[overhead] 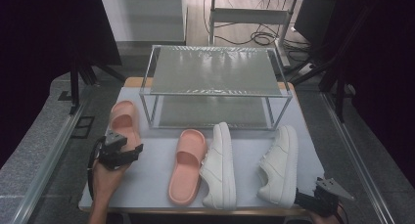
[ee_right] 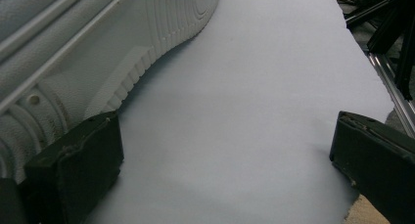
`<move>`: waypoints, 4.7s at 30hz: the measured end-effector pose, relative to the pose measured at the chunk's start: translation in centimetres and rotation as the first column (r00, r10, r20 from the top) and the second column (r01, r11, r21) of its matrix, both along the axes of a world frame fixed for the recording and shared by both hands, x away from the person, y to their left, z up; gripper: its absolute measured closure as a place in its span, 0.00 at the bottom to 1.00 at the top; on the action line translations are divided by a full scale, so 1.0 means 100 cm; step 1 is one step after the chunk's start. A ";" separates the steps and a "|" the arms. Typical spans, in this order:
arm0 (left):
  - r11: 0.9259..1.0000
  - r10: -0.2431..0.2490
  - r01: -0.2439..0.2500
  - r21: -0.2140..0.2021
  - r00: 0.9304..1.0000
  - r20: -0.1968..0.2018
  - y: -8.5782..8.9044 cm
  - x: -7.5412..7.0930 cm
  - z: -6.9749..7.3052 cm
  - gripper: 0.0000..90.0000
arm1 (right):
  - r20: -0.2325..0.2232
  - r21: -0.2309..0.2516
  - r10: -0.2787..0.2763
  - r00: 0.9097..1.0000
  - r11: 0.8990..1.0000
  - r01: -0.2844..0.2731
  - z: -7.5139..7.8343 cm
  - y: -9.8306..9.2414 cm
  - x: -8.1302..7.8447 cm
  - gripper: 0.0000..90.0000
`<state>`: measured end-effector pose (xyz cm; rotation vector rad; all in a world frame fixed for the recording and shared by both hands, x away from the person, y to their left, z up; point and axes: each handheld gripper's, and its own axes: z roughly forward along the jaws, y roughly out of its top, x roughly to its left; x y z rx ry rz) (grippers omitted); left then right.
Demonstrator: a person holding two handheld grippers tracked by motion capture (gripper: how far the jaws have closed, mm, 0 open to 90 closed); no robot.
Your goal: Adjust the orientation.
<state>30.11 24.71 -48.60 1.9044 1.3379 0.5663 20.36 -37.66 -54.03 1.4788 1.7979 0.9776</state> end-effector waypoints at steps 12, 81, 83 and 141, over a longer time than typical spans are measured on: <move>0.999 0.040 -0.040 0.002 0.999 -0.017 0.012 0.039 0.001 0.52 | 0.002 0.000 0.002 1.000 1.000 -0.002 0.000 0.000 0.000 0.00; 0.980 0.192 -0.195 -0.038 0.979 -0.068 0.039 0.076 0.009 0.94 | 0.024 0.001 0.003 1.000 1.000 -0.003 -0.002 -0.001 -0.001 0.00; 0.981 0.185 -0.188 -0.038 0.980 -0.065 0.040 0.073 0.010 0.94 | 0.024 0.001 0.003 1.000 1.000 -0.003 -0.002 -0.001 -0.001 0.00; 0.979 -0.206 0.206 -0.006 0.979 0.010 -0.046 -0.027 0.025 0.93 | 0.024 0.001 0.003 1.000 1.000 -0.003 -0.002 -0.001 -0.001 0.00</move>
